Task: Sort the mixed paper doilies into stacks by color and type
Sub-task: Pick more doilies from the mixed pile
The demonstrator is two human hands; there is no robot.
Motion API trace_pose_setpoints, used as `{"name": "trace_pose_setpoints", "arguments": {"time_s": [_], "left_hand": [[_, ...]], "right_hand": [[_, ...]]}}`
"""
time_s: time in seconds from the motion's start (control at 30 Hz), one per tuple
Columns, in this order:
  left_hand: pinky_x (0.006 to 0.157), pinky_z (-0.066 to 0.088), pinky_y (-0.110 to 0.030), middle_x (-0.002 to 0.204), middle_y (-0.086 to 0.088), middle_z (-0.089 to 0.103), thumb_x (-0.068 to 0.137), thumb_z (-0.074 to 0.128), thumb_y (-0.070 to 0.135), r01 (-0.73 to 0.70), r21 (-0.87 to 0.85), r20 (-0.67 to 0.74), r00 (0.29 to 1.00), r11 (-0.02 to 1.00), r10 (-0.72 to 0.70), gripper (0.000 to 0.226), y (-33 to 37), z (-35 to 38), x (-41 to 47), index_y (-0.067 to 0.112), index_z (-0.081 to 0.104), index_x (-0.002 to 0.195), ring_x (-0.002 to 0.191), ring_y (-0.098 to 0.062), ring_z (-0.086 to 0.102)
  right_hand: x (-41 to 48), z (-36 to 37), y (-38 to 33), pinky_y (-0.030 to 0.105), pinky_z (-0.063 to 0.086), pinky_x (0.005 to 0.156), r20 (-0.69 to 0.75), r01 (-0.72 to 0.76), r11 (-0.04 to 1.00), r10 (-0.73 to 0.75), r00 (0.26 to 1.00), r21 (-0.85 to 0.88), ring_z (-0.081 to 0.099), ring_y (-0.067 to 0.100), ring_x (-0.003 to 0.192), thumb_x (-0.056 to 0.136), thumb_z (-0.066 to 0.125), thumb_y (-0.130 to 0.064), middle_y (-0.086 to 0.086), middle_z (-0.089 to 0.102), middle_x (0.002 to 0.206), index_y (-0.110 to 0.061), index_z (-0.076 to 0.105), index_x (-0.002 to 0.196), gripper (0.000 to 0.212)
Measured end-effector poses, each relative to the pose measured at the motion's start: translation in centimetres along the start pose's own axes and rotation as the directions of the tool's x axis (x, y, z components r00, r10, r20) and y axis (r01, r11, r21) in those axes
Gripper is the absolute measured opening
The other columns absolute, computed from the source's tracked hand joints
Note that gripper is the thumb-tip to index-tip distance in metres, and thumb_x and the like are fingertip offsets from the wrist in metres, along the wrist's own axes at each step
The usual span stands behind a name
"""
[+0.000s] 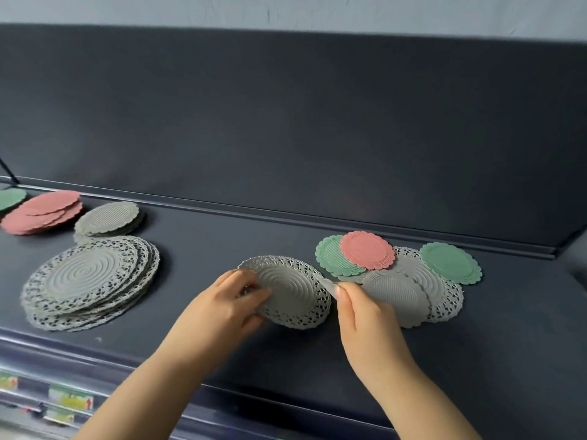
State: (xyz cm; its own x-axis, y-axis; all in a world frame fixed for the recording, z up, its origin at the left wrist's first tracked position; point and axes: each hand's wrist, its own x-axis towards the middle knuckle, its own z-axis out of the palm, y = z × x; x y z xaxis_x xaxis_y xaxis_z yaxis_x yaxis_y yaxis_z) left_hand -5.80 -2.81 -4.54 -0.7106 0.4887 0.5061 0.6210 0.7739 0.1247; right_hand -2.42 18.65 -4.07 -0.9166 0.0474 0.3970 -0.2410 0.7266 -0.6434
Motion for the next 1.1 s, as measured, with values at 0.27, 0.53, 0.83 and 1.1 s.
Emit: {"name": "trace_pose_setpoints", "arguments": {"time_s": [0.27,0.53,0.83,1.1], "left_hand": [[0.092,0.044,-0.034,0.103,-0.014,0.066,0.082,0.054,0.029,0.024,0.027,-0.235,0.972,0.999,-0.017,0.035,-8.4,-6.3,-2.2,0.003,0.073,0.097,0.105,-0.026,0.058],[0.092,0.045,-0.037,0.11,-0.011,0.067,0.091,0.035,0.056,0.086,0.072,0.075,0.993,0.994,-0.091,0.062,-22.0,-11.9,-9.2,0.008,0.073,0.101,0.107,-0.029,0.061],[0.069,0.057,-0.027,0.105,0.01,0.069,0.087,0.053,0.038,-0.041,0.043,0.224,0.974,0.998,0.031,0.026,-25.4,-11.5,-10.6,0.027,0.073,0.099,0.094,-0.014,0.066],[0.076,0.055,-0.029,0.106,0.006,0.068,0.086,0.039,0.041,0.087,0.072,0.186,0.978,0.994,-0.099,0.04,-24.8,-11.0,-11.3,0.023,0.072,0.101,0.095,-0.015,0.065]], "right_hand": [[2.2,6.2,-5.6,0.027,0.036,0.058,-0.037,-0.09,0.993,0.093,0.995,0.074,0.053,0.017,0.061,0.095,0.038,-0.023,0.004,0.059,0.065,-0.013,0.061,0.092,0.025],[4.5,14.5,-13.4,0.012,0.035,0.057,-0.065,-0.195,0.968,0.207,0.976,0.157,0.055,0.004,0.07,0.095,0.037,-0.028,-0.024,0.052,0.069,-0.016,0.062,0.1,0.028],[3.8,21.6,-21.3,0.018,0.044,0.07,-0.083,0.005,0.994,0.004,0.997,0.108,0.059,0.01,0.08,0.091,0.034,-0.036,-0.001,0.069,0.086,-0.011,0.064,0.108,0.042],[2.7,24.2,-21.6,0.045,0.038,0.092,0.124,0.204,0.965,-0.185,0.975,-0.162,0.063,0.029,0.102,0.078,0.066,-0.01,0.015,0.069,0.103,-0.001,0.069,0.095,0.02]]}}
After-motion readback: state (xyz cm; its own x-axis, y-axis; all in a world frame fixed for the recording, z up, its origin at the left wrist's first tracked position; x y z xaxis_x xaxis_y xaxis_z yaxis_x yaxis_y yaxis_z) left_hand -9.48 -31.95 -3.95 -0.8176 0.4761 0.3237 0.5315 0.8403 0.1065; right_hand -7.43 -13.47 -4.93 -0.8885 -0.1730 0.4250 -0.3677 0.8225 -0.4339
